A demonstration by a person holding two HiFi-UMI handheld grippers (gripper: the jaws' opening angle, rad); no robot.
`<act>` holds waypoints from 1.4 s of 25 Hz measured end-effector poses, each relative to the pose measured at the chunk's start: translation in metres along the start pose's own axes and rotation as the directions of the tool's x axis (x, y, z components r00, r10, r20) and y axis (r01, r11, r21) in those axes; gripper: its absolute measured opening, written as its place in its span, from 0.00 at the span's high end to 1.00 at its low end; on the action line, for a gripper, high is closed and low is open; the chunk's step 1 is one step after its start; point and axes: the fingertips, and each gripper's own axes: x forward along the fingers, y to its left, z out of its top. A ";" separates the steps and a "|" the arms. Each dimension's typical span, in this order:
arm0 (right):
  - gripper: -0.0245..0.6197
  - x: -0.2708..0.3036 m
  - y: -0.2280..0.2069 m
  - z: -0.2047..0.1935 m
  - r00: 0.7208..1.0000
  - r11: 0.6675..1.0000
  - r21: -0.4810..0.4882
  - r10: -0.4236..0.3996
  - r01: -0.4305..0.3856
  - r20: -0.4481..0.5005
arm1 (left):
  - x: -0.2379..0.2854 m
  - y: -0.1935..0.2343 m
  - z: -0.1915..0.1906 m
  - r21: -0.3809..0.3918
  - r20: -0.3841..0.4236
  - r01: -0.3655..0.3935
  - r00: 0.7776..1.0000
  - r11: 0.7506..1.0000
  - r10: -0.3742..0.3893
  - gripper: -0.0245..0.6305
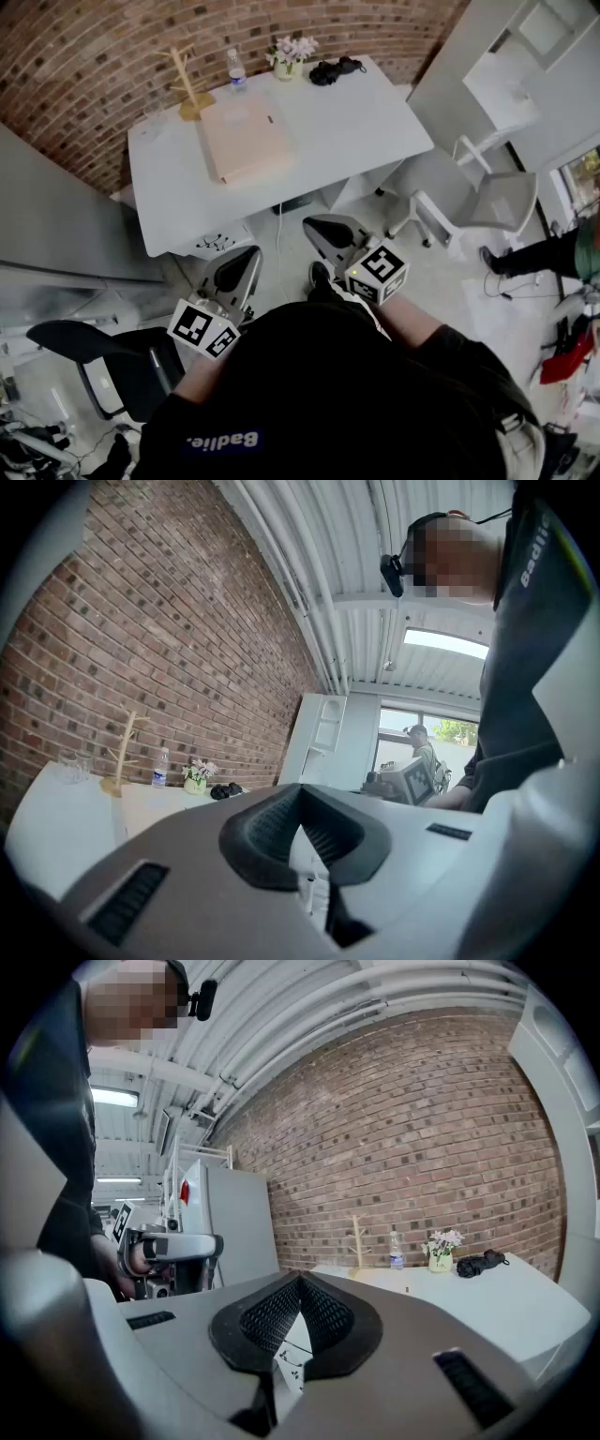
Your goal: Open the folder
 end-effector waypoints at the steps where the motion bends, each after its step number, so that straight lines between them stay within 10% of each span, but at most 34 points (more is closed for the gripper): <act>1: 0.92 -0.001 0.000 0.001 1.000 1.000 0.006 -0.002 0.002 0.002 | 0.000 -0.001 0.000 0.001 0.000 0.000 1.000 1.000 0.000 0.96; 35: 0.92 -0.006 -0.007 -0.012 0.996 0.999 0.052 0.012 -0.008 -0.083 | -0.012 0.007 -0.011 -0.031 -0.017 -0.055 0.998 0.998 0.055 0.96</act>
